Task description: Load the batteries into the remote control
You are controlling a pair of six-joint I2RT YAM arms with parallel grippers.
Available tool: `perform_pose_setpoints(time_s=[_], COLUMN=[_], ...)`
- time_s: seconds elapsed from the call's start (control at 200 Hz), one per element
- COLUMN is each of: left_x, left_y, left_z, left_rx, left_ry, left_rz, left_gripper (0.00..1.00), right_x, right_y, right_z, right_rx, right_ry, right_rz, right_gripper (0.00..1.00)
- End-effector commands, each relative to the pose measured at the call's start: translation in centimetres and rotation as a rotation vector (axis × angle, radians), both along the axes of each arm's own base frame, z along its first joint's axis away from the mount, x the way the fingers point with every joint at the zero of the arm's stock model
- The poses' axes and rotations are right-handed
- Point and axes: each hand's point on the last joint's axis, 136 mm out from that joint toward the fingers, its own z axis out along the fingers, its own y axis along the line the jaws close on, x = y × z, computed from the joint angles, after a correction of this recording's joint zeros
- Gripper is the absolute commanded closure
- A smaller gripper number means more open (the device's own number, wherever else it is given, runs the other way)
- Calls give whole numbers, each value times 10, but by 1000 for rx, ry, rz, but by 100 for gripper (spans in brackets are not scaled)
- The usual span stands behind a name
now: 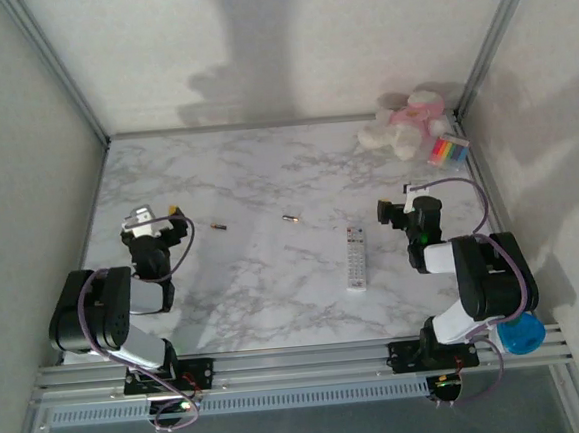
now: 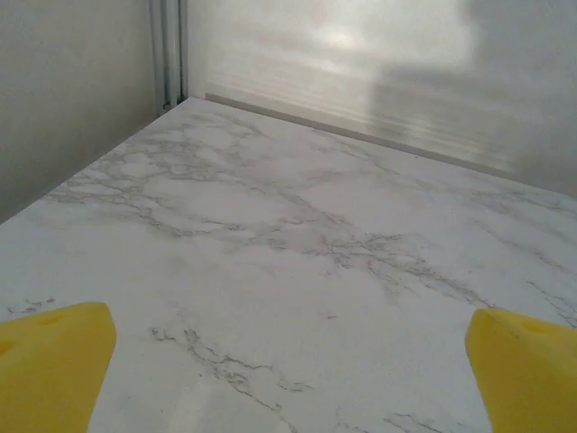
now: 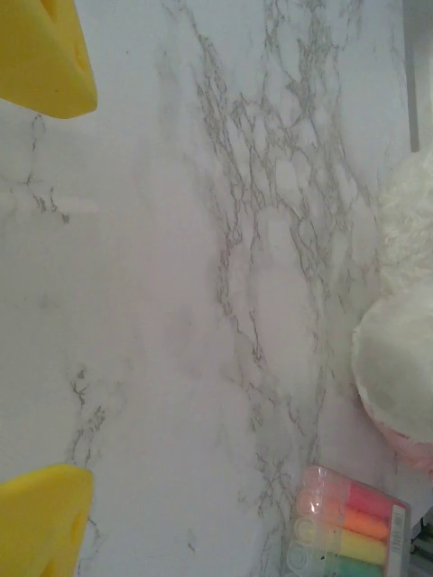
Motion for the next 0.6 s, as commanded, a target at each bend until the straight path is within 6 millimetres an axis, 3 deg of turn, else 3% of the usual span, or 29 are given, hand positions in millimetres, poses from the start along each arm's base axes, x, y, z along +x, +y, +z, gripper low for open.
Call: perform_pose_setpoints(time_s=[0.0,0.596], left_x=[1,1], left_y=[-3,-3], left_z=[7,7], left_rx=[14,12], left_ry=[-30,-27], left_rz=[-13,-16], left_gripper=[0,0], right_x=[5,5], right_y=[0,0], right_z=[7,7], right_rx=[-10,-9], right_ry=[-18,-18], right_rz=[8,10], right_gripper=[1,1])
